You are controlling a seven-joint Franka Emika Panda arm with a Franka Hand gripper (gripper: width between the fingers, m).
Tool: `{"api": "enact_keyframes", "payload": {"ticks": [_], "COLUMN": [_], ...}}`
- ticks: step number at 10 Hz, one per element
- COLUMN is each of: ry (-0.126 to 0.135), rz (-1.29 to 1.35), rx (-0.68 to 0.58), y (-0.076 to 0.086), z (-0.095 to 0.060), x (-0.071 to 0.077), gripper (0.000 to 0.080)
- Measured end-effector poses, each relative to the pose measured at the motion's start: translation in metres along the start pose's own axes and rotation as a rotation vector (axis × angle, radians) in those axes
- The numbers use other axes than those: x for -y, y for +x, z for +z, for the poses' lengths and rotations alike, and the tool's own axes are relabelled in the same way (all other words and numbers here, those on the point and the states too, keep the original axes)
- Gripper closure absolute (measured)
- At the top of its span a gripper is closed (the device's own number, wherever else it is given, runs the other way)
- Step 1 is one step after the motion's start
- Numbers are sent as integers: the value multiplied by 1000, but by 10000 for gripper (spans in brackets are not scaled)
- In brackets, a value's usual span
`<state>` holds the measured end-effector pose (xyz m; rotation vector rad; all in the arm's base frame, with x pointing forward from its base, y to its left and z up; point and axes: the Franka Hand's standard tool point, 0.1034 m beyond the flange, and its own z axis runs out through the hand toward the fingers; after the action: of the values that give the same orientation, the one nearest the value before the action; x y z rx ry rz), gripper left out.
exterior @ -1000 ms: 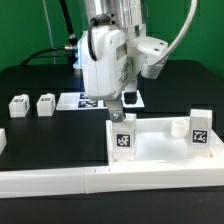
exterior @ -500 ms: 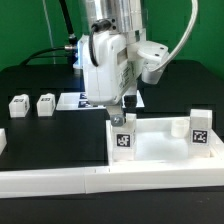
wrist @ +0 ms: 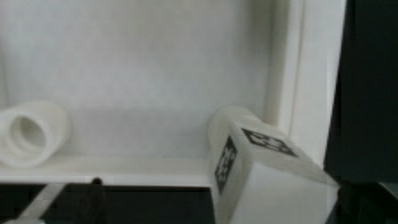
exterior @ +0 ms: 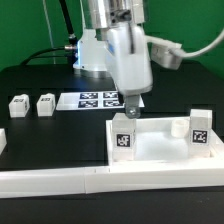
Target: Assemble square table
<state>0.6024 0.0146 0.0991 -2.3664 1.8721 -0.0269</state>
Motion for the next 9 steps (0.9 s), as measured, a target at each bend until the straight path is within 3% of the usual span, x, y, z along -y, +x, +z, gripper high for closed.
{"api": "enact_keyframes", "payload": {"ticks": [4,7,9], "ry": [0,-3,7], "rz": [-327,-805,-931], "rx": [-1,-25,-62], "y": [-1,3,4], "z": [-1,3,5], "x": [0,-6,-6], "gripper": [151,151,151]}}
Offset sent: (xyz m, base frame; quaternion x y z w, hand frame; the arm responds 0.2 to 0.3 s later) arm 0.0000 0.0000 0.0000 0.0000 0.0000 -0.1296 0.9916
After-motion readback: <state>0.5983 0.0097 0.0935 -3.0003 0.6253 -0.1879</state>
